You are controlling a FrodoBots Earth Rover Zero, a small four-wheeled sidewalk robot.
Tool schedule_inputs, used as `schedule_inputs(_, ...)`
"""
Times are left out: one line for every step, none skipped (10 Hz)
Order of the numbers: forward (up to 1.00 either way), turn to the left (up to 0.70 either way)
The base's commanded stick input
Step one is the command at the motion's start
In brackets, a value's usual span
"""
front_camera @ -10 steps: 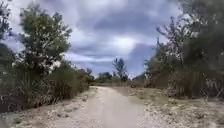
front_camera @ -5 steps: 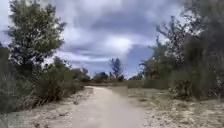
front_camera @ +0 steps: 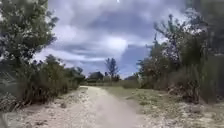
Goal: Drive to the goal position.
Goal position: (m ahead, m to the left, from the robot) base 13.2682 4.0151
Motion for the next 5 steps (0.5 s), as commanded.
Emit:
schedule_inputs(0.85, 0.26)
schedule_inputs(0.85, 0.32)
schedule_inputs(0.85, 0.34)
schedule_inputs(0.85, 0.34)
schedule_inputs(0.85, 0.34)
